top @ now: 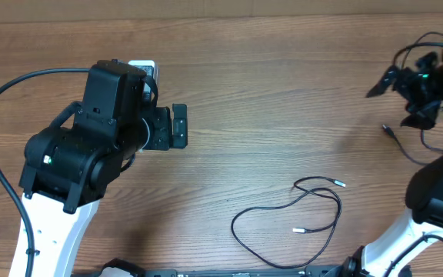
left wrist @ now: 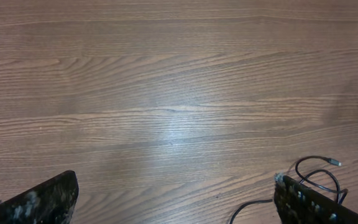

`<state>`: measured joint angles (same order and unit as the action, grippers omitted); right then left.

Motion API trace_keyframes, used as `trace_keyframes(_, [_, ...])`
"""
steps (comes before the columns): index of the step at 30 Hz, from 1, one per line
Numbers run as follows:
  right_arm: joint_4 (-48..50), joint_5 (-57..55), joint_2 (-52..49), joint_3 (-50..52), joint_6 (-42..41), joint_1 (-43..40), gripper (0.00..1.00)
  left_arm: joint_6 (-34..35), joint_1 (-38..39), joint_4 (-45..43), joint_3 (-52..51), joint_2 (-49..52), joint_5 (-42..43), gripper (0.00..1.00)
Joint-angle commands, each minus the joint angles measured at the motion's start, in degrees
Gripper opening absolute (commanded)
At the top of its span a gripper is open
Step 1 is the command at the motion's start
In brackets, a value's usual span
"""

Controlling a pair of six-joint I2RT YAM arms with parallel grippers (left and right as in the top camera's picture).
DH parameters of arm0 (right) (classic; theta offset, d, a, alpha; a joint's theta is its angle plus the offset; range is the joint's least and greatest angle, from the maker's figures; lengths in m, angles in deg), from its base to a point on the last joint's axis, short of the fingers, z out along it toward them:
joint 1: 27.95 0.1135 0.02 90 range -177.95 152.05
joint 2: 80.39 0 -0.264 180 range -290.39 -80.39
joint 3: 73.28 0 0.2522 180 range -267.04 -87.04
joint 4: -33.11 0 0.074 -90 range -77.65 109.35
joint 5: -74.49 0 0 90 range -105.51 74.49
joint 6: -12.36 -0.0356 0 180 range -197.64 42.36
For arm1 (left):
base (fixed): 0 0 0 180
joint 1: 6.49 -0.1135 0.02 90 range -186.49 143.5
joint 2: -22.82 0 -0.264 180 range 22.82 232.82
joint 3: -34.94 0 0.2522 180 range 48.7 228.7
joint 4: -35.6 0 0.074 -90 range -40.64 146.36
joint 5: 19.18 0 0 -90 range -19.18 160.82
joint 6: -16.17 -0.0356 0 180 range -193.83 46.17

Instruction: Untangle cables

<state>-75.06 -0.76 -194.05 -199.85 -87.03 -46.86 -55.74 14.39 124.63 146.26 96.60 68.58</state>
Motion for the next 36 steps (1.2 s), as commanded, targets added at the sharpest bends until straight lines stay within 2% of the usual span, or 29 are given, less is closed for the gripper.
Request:
trace_keyframes(1, [-0.04, -3.21, 6.80, 1.07, -1.40, 3.41, 1.00, 0.15, -0.31, -0.09, 1.22, 0.07, -0.52, 1.00])
trace_keyframes(9, [1.64, -5.31, 21.20, 11.50, -4.48, 14.88, 1.00, 0.15, -0.31, -0.09, 1.22, 0.07, -0.55, 1.00])
trace_keyframes(15, [3.52, -6.19, 26.95, 20.55, -10.03, 23.02, 1.00, 0.15, -0.31, -0.09, 1.22, 0.07, -0.55, 1.00])
trace_keyframes(21, [8.15, -6.16, 27.85, 30.88, -12.15, 30.45, 1.00, 0.15, -0.31, -0.09, 1.22, 0.07, -0.52, 1.00])
trace_keyframes(27, [15.74, -6.16, 27.85, 47.01, -17.77, 38.40, 1.00, 0.15, -0.31, -0.09, 1.22, 0.07, -0.55, 1.00])
trace_keyframes(36, [19.87, -6.14, 27.85, 55.69, -19.12, 41.20, 1.00, 0.15, -0.28, -0.09, 1.22, 0.07, -0.55, 1.00])
